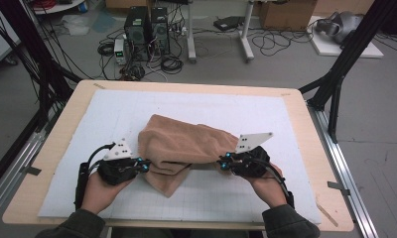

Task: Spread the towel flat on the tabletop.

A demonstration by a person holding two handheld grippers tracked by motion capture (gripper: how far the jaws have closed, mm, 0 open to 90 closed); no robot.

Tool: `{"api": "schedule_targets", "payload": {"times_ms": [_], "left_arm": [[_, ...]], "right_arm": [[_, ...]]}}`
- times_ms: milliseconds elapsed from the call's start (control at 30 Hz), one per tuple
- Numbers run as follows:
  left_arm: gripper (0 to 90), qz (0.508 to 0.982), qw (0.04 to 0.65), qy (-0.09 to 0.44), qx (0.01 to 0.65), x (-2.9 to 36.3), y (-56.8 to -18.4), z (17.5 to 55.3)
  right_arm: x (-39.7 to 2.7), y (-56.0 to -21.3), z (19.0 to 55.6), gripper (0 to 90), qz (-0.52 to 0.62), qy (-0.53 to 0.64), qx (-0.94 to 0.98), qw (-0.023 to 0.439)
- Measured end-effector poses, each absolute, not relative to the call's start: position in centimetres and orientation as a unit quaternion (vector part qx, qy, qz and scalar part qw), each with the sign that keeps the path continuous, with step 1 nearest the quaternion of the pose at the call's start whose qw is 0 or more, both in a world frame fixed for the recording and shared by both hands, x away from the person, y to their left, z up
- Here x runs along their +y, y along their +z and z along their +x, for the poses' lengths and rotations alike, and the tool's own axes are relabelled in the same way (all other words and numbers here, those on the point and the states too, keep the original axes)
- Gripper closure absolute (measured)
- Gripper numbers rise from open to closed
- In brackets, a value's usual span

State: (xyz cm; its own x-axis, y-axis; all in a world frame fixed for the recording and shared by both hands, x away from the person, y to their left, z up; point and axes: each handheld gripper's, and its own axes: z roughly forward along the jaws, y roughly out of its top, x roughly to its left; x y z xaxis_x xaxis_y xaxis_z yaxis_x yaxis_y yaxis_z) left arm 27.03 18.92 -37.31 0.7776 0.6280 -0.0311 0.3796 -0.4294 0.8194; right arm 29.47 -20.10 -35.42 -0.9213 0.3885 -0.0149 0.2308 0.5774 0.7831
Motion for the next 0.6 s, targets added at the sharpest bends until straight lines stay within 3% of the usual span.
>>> {"api": "schedule_targets", "payload": {"times_ms": [233, 433, 600], "left_arm": [[88.3, 0.811, 0.445, 0.188, 0.332, 20.7, -35.4, 29.3], [88.3, 0.816, 0.408, 0.177, 0.371, 18.9, -39.1, 35.1], [88.0, 0.813, 0.402, 0.146, 0.395, 18.6, -41.7, 37.6]], "right_arm": [[-20.7, -33.6, 31.0, 83.7, 0.179, 0.420, 0.884, 0.102], [-20.2, -37.0, 36.9, 83.7, 0.236, 0.374, 0.892, 0.096], [-20.0, -40.2, 40.0, 82.9, 0.270, 0.361, 0.890, 0.064]]}}
